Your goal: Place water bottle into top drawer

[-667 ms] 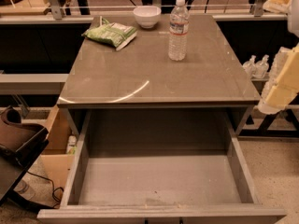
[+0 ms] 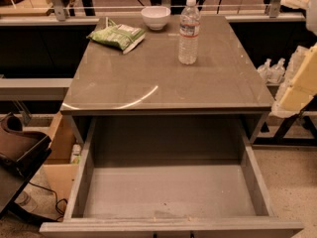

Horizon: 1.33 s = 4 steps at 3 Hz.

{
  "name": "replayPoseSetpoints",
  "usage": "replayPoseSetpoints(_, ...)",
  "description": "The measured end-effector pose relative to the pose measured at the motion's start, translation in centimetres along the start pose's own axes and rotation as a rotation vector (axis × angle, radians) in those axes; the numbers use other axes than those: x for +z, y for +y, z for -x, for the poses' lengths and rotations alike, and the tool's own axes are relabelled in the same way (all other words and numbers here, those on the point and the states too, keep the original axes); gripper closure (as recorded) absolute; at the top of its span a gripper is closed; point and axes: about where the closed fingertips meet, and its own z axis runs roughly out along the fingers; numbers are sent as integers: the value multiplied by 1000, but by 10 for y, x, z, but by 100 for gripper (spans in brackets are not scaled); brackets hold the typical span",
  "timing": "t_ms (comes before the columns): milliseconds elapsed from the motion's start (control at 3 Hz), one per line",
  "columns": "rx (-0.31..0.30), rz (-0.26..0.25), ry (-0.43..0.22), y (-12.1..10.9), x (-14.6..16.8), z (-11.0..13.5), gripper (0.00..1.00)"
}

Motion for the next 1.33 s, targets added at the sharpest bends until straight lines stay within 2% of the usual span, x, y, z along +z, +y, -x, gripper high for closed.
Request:
replayPoseSetpoints(333, 89, -51, -64, -13, 10, -9, 0)
replayPoseSetpoints(667, 165, -134, -202, -44, 24, -1, 0)
replayPoseSetpoints(1333, 269, -266, -500, -100, 60, 36, 0)
